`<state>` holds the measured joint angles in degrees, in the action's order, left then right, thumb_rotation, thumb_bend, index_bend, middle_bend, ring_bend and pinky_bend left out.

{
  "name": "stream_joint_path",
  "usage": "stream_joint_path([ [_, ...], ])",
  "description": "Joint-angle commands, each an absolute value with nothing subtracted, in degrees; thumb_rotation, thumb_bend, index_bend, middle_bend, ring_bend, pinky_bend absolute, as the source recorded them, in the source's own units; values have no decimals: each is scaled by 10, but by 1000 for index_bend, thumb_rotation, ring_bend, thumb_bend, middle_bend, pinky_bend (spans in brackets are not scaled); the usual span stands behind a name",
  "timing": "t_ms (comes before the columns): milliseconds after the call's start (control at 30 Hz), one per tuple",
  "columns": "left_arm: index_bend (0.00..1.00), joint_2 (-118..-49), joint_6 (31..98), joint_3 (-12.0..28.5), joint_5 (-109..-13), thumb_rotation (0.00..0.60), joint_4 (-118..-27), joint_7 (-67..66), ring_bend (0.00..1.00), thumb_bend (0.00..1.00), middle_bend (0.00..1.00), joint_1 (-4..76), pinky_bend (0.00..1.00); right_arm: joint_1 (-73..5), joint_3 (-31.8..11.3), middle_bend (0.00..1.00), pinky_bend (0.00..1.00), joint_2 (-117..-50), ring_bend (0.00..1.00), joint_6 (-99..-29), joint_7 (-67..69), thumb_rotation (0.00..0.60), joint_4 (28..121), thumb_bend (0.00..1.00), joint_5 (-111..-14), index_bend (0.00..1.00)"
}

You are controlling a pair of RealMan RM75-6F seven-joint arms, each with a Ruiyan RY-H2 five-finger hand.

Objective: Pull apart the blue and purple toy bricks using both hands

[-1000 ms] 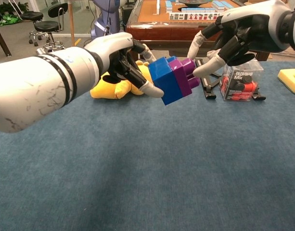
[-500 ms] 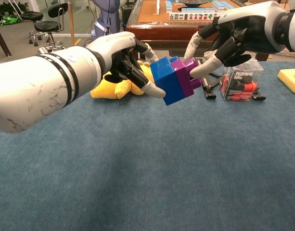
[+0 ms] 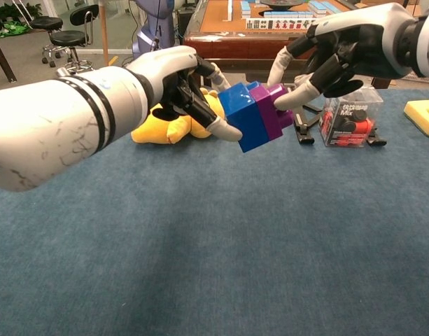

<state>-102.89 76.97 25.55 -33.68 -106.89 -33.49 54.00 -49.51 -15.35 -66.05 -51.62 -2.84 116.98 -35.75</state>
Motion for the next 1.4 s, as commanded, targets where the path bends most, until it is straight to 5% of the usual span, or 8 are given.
stream_joint_path([
  [33, 617, -1029, 769, 256, -336, 600, -1069, -334, 1000, 272, 1000, 540, 1000, -495, -153, 1000, 1000, -661, 1000, -517, -29, 600, 1169, 216, -357, 531],
  [700, 618, -1020, 762, 243, -347, 600, -1066, -311, 1000, 272, 1000, 525, 1000, -483, -154, 1000, 1000, -653, 1000, -509, -9, 600, 1171, 274, -373, 638],
  [1067, 617, -1006, 770, 193, -389, 600, -1049, -324, 1000, 272, 1000, 506, 1000, -462, -144, 1000, 1000, -624, 1000, -509, -1, 600, 1173, 272, -390, 638],
  [1400, 611, -984, 773, 136, -449, 600, -1044, -365, 1000, 272, 1000, 492, 1000, -487, -78, 1000, 1000, -669, 1000, -627, -200, 600, 1150, 264, -364, 638],
])
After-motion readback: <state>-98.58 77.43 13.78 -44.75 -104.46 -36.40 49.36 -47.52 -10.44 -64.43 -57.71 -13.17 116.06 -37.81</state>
